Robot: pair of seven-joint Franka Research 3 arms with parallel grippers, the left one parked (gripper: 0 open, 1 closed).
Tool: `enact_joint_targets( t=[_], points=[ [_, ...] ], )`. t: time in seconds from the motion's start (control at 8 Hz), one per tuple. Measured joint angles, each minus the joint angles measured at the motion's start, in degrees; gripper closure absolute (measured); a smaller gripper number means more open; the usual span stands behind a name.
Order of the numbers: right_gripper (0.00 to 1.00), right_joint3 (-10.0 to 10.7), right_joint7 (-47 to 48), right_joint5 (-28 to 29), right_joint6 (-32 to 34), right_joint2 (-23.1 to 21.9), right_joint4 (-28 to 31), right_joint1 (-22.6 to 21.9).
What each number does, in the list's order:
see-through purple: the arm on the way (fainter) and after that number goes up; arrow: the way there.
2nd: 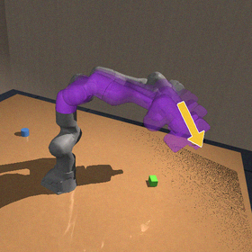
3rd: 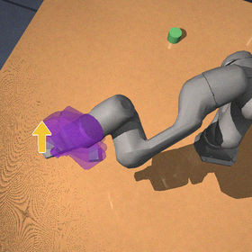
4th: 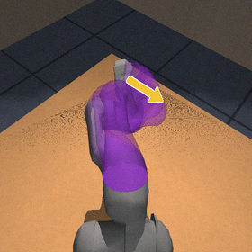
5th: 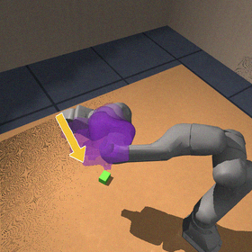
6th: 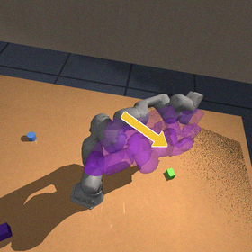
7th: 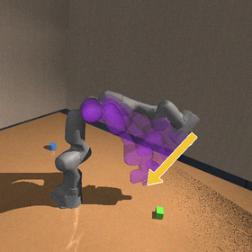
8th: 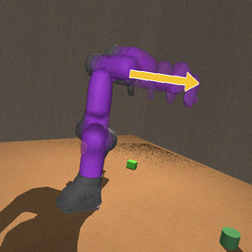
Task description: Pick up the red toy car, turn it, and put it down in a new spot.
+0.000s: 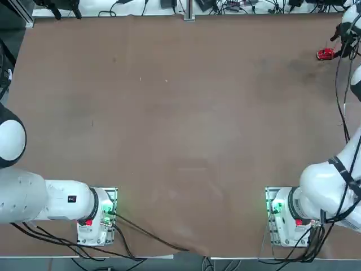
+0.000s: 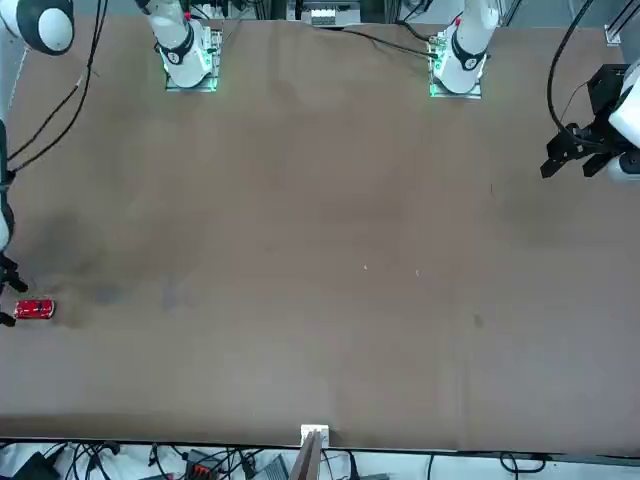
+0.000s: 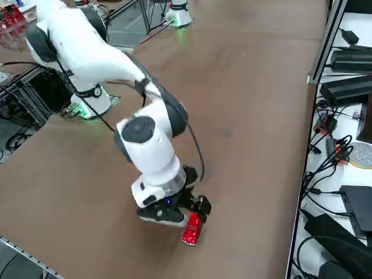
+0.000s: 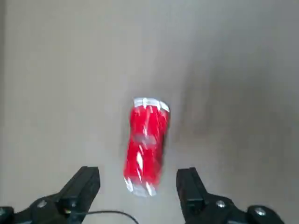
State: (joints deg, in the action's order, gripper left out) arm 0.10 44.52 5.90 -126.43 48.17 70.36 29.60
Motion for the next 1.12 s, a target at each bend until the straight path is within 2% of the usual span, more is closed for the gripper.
enact_joint_targets(
  t=[0.25,0.5,0.75,1.12],
  points=[
    [0.00,-0.4,-11.3,0.2,18.8,-9.1,0.0,-0.2],
    [0.00,-1.9,-21.5,0.5,33.4,-16.5,0.2,-1.4],
    [0.00,-2.5,-30.8,0.6,41.1,-21.4,0.4,-6.2],
    [0.00,-2.7,-38.0,0.1,45.4,-26.1,0.4,-14.0]
  ],
)
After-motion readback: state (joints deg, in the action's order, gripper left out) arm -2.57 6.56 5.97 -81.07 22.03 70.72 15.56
